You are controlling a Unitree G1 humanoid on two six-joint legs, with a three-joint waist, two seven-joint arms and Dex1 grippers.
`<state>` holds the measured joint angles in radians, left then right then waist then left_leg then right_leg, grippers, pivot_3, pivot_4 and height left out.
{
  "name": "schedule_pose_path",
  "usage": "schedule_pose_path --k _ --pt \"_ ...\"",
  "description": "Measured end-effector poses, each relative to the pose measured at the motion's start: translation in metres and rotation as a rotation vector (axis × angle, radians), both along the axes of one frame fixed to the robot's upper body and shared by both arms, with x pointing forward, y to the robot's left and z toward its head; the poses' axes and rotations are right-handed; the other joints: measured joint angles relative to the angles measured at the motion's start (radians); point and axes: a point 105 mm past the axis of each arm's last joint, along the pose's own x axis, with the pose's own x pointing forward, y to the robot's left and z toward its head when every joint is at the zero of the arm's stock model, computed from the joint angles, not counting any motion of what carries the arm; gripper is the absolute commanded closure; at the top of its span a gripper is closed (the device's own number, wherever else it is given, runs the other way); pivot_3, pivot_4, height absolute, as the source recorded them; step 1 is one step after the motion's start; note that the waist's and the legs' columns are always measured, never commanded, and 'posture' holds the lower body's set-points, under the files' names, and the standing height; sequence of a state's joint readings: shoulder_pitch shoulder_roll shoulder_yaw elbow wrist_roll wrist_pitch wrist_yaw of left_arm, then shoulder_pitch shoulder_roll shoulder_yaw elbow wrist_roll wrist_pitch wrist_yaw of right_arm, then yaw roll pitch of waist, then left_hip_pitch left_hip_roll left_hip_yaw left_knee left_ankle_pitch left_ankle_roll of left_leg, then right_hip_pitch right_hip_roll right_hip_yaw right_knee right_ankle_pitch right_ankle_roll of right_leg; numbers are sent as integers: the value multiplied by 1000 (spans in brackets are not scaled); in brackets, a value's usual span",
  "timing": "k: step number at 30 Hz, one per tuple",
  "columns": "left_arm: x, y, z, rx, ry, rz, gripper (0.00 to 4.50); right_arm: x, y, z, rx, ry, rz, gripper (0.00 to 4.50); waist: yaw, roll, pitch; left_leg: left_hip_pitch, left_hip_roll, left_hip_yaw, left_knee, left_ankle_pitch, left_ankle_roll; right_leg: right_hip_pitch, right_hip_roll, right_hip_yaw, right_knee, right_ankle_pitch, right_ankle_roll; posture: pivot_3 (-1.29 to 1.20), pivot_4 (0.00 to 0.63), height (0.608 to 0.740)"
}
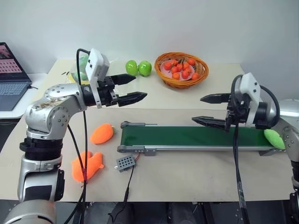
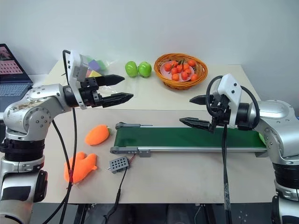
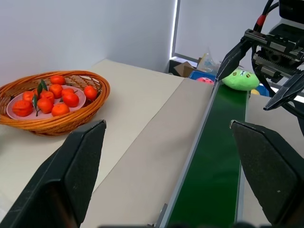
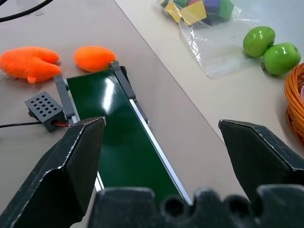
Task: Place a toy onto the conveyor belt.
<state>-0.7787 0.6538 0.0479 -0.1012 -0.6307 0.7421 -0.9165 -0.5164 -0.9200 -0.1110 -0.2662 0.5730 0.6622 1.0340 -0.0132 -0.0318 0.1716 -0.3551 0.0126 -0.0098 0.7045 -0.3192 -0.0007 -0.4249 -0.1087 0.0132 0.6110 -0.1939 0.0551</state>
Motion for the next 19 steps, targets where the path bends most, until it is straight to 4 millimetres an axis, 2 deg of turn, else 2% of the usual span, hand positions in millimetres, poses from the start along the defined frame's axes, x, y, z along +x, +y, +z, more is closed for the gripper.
schedule_pose_path --k 19 --pt "-2 2 -2 15 10 -22 29 1 0 0 1 -2 -6 0 0 0 0 0 0 0 0 0 0 0 0 0 0 0 0 0 150 738"
